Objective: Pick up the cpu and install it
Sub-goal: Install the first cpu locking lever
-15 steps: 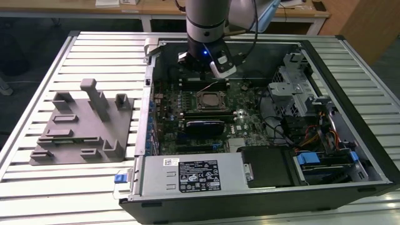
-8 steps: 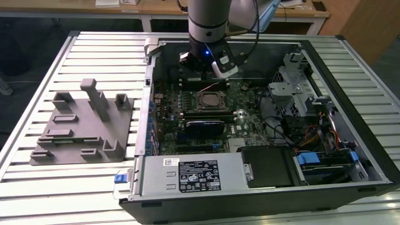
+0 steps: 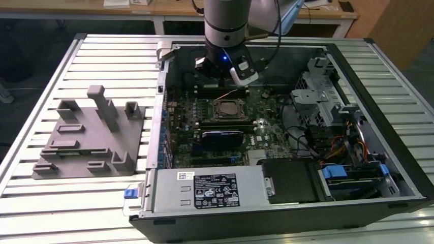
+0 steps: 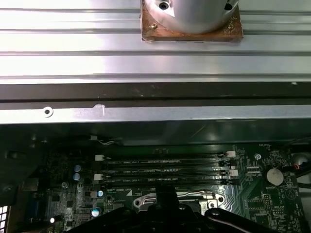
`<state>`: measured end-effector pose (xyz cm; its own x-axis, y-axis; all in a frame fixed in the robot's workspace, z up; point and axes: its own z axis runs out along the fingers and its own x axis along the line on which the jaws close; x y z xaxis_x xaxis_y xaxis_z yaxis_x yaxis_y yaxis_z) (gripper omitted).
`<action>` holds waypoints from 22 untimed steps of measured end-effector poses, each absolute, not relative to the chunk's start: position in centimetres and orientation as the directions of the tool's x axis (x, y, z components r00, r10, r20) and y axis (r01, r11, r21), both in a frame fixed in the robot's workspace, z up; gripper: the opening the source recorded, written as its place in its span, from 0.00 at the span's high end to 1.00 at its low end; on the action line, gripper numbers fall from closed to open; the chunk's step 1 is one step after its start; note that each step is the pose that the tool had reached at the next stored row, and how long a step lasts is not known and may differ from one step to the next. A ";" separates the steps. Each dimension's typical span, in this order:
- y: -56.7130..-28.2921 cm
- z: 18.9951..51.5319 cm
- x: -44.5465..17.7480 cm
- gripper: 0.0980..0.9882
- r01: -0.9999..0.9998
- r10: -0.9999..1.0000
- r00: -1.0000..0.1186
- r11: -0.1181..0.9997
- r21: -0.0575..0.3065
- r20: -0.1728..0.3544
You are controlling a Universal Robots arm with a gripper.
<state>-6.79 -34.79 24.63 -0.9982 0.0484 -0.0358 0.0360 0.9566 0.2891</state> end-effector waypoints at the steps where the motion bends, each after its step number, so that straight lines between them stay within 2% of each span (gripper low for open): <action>1: -34.8 24.6 -6.8 0.99 0.036 0.049 -0.998 0.957 0.289 -0.036; 22: -34.8 24.1 -5.7 0.99 0.035 0.048 -0.998 0.957 0.289 -0.038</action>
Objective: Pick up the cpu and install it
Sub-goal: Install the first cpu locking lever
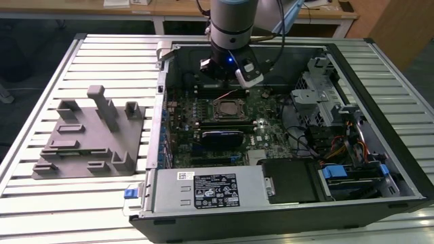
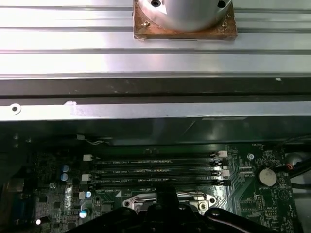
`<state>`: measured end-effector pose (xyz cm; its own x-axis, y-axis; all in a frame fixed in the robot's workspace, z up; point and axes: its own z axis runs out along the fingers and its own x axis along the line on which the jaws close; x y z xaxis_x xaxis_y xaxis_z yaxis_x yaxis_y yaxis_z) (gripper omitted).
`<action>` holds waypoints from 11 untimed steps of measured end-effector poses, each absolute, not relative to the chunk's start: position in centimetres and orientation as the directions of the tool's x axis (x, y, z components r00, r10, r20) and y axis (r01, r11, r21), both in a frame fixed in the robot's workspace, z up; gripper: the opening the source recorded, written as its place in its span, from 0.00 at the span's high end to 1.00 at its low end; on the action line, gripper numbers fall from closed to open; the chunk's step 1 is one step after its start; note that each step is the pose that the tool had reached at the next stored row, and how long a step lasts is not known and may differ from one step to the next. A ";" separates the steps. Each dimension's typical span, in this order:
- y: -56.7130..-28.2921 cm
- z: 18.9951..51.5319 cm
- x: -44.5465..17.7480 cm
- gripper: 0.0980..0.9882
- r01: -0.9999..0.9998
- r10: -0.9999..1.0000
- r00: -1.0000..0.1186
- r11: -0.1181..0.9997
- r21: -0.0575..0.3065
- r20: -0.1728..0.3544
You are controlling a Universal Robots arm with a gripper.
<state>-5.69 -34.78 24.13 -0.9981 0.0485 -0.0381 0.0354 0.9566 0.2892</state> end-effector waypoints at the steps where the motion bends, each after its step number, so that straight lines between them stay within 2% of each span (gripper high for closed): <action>1: -34.8 24.1 -5.7 0.99 0.035 0.049 -0.998 0.957 0.289 -0.039; 11: -34.8 23.6 -5.3 0.99 0.035 0.048 -0.998 0.958 0.286 -0.041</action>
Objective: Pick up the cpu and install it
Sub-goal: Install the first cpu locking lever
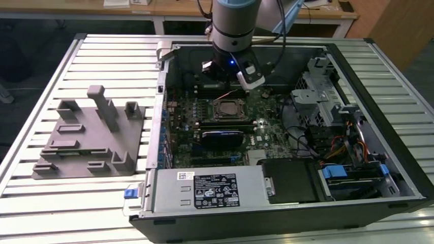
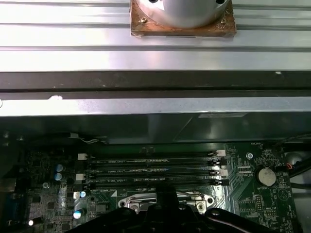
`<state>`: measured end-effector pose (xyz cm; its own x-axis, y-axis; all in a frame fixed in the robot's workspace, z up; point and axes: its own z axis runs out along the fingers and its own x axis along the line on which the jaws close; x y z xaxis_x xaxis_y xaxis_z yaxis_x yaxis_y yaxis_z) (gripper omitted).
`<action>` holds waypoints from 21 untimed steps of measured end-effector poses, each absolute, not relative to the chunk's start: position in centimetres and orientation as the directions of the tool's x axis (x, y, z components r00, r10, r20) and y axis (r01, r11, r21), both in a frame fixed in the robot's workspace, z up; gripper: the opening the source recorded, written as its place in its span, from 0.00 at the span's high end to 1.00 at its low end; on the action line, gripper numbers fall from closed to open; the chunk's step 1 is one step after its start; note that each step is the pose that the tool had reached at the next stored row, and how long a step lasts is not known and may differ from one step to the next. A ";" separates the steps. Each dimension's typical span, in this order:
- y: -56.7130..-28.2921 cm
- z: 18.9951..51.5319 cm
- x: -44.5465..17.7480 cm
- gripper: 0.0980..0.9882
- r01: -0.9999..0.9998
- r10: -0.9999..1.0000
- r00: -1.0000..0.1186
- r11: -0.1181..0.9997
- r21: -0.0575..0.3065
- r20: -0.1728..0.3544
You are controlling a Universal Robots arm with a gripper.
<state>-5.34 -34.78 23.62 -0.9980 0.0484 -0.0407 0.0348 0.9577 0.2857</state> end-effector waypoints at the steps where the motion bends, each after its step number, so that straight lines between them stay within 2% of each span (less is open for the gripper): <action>1: -34.8 23.6 -5.3 0.99 0.035 0.048 -0.998 0.958 0.285 -0.041; 21: -34.6 23.3 -4.3 0.99 0.035 0.048 -0.998 0.959 0.280 -0.041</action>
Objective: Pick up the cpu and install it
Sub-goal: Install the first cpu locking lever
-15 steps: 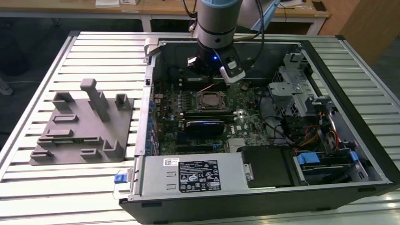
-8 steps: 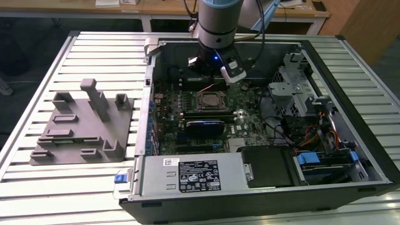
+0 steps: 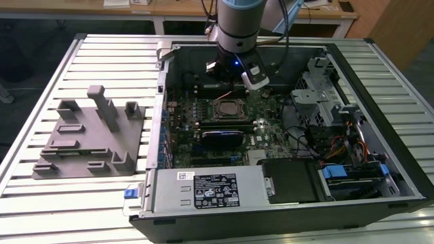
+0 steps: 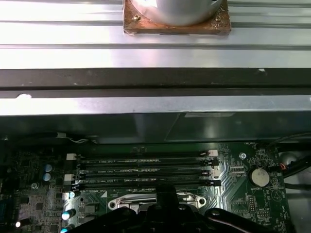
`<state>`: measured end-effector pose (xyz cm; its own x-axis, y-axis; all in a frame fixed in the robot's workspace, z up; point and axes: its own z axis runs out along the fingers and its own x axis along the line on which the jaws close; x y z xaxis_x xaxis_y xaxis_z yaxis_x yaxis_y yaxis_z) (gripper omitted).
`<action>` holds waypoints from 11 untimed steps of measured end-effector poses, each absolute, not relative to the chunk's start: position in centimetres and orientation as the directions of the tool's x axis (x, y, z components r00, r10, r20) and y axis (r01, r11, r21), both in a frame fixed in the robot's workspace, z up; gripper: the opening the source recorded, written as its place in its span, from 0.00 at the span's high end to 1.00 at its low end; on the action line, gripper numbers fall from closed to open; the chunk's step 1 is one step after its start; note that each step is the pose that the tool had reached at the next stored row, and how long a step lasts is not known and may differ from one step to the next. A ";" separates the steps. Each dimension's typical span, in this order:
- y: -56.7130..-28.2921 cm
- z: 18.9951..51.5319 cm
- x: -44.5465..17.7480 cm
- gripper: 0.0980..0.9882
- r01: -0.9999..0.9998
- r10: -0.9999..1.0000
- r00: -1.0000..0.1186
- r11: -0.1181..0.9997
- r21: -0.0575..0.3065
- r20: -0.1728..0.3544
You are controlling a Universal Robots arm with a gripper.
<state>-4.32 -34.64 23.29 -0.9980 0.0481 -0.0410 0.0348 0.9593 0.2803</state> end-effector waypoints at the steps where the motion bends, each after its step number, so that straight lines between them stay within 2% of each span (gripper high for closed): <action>1: -34.6 23.2 -4.3 0.99 0.035 0.048 -0.998 0.959 0.280 -0.041; 11: -34.6 22.7 -4.2 0.99 0.035 0.048 -0.998 0.961 0.274 -0.042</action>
